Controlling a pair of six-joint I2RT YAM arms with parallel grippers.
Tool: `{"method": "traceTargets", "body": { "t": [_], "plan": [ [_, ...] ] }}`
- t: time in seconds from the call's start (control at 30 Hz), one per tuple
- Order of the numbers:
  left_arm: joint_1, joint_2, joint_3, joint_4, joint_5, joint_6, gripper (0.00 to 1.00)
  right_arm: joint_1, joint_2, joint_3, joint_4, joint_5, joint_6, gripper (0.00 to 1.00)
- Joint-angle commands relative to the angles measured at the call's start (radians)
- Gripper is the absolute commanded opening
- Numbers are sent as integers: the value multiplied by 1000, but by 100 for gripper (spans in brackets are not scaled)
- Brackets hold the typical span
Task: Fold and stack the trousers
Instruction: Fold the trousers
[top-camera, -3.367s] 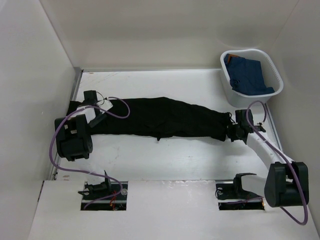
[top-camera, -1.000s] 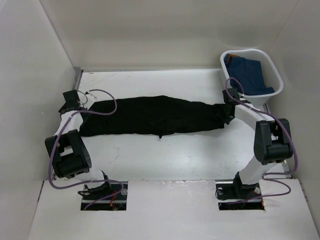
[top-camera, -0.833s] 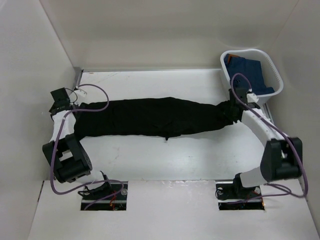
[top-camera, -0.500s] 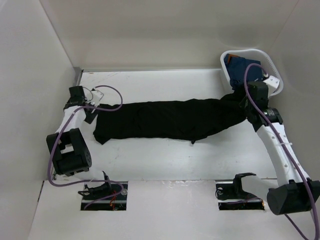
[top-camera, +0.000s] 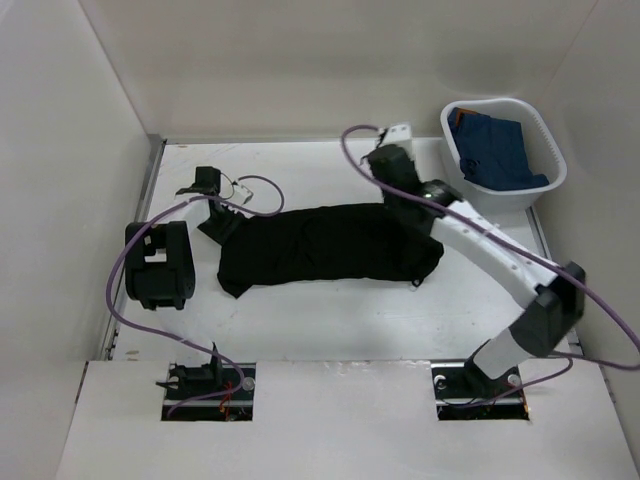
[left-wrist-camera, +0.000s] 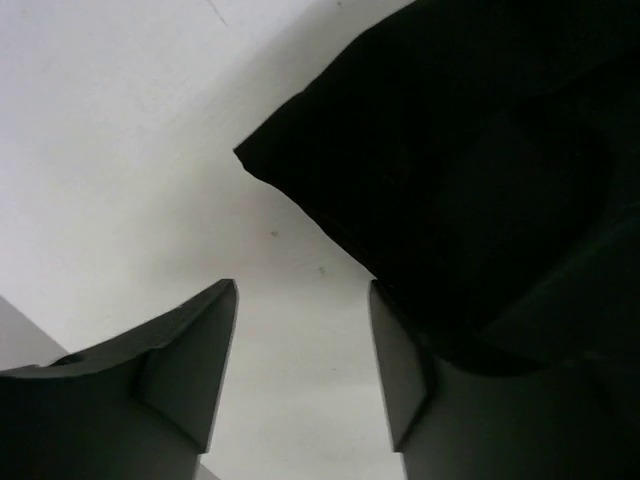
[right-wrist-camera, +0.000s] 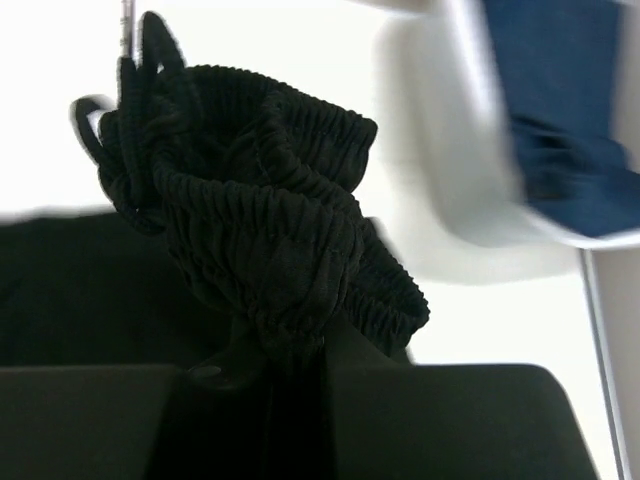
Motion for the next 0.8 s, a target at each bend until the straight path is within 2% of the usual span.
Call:
{"method": "traceTargets", "body": {
  "t": [0.0, 0.13, 0.27, 0.43, 0.63, 0.77],
  "plan": [
    [5, 24, 48, -32, 42, -55, 45, 82, 75, 97, 26, 113, -7, 1],
    [9, 76, 51, -19, 52, -86, 21, 150, 158, 153, 42, 122, -2, 1],
    [15, 115, 80, -26, 100, -121, 7, 193, 224, 208, 63, 143, 16, 1],
    [5, 104, 66, -14, 99, -133, 3, 195, 222, 148, 75, 159, 35, 1],
    [4, 75, 48, -10, 74, -123, 3, 104, 30, -68, 89, 177, 49, 0],
    [-3, 70, 46, -10, 54, -115, 2, 9, -154, -188, 91, 212, 24, 0]
  ]
}}
